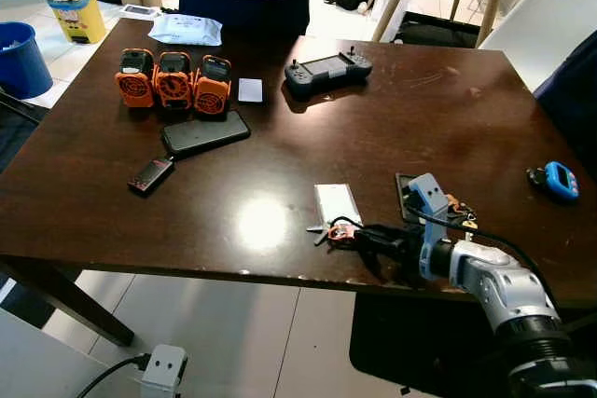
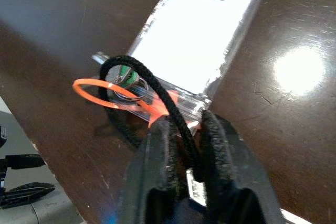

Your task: Hang keys on a hook

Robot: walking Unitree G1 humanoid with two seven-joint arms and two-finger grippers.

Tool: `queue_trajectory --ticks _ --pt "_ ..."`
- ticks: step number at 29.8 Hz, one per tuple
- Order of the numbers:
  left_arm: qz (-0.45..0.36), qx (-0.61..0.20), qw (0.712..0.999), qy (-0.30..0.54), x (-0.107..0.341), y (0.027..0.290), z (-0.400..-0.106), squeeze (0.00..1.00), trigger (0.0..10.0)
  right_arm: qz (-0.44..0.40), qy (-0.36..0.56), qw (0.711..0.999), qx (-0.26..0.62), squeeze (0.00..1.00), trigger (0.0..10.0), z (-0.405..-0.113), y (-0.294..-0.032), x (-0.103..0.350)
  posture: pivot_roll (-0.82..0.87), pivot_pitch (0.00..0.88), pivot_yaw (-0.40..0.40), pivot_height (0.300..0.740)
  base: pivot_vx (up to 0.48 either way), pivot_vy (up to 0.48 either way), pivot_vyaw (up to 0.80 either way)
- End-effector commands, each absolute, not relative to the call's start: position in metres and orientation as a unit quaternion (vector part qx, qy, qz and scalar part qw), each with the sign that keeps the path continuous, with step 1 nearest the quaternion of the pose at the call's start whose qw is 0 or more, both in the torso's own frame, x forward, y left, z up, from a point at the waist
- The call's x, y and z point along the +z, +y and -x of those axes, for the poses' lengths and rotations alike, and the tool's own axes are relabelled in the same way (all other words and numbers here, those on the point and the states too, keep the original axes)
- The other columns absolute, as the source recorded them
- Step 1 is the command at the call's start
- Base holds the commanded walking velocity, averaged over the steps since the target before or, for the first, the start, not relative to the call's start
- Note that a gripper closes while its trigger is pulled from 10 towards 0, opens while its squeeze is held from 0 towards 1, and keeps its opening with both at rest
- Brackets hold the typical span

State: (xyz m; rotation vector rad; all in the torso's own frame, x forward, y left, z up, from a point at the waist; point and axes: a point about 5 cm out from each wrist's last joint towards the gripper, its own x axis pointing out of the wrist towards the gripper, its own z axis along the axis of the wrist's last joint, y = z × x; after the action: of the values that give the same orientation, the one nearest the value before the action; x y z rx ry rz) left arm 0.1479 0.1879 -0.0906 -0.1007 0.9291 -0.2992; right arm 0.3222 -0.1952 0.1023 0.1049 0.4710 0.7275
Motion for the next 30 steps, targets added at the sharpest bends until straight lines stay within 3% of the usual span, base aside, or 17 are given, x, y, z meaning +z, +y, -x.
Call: queue_trajectory --ticks 1,4,5,9,10,11,12,13,22,23,24,30 --pt "0.066 -0.157 0.864 0.474 -0.098 0.176 -0.132 0.0 10.0 -0.051 0.25 0.904 0.344 0.0 0.0 -0.318 -0.199 0.092 0.05 0.048 -0.01 0.74 0.0 0.0 0.0" --pt "0.067 -0.157 0.864 0.474 -0.098 0.176 -0.132 0.0 10.0 -0.049 0.247 0.905 0.344 0.0 0.0 -0.318 -0.2 0.094 0.05 0.05 -0.01 0.74 0.0 0.0 0.0" --pt "0.067 -0.157 0.864 0.473 -0.098 0.176 -0.132 0.0 10.0 -0.047 0.246 0.905 0.343 0.0 0.7 -0.318 -0.2 0.095 0.05 0.05 -0.009 0.74 0.0 0.0 0.0" --pt "0.068 -0.157 0.864 0.473 -0.098 0.175 -0.132 0.0 10.0 -0.045 0.245 0.905 0.344 0.0 0.7 -0.318 -0.2 0.096 0.05 0.05 -0.009 0.74 0.0 0.0 0.0" --pt "0.068 -0.157 0.864 0.474 -0.098 0.175 -0.132 0.0 10.0 -0.042 0.246 0.907 0.341 0.0 4.5 -0.318 -0.201 0.095 0.05 0.051 -0.006 0.74 0.0 0.0 0.0" --pt "0.068 -0.157 0.864 0.474 -0.098 0.175 -0.132 0.0 10.0 -0.042 0.246 0.907 0.341 0.0 4.5 -0.318 -0.201 0.095 0.05 0.051 -0.006 0.74 0.0 0.0 0.0" --pt "0.069 -0.157 0.864 0.474 -0.098 0.175 -0.131 0.0 10.0 -0.039 0.246 0.908 0.338 0.0 9.2 -0.318 -0.202 0.095 0.05 0.051 -0.006 0.74 0.0 0.0 0.0" --pt "0.069 -0.157 0.864 0.474 -0.099 0.175 -0.131 0.0 10.0 -0.035 0.246 0.909 0.334 0.0 10.0 -0.318 -0.203 0.095 0.05 0.052 -0.005 0.74 0.0 0.0 0.0" --pt "0.068 -0.159 0.864 0.473 -0.098 0.175 -0.132 0.0 10.0 -0.034 0.24 0.915 0.324 0.0 10.0 -0.319 -0.207 0.096 0.04 0.052 -0.003 0.74 0.0 0.0 0.0" --pt "0.068 -0.16 0.864 0.472 -0.098 0.175 -0.133 0.0 10.0 -0.038 0.221 0.918 0.327 0.0 4.7 -0.32 -0.208 0.102 0.04 0.052 -0.003 0.74 0.0 0.0 0.0" --pt "0.068 -0.161 0.865 0.471 -0.098 0.175 -0.133 0.0 10.0 -0.031 0.2 0.921 0.334 0.0 0.0 -0.32 -0.211 0.109 0.04 0.054 -0.001 0.74 0.0 0.0 0.0" --pt "0.068 -0.162 0.865 0.471 -0.097 0.174 -0.134 0.0 10.0 -0.009 0.177 0.927 0.331 0.0 0.0 -0.32 -0.221 0.12 0.05 0.056 0.001 0.74 0.0 0.0 0.0"
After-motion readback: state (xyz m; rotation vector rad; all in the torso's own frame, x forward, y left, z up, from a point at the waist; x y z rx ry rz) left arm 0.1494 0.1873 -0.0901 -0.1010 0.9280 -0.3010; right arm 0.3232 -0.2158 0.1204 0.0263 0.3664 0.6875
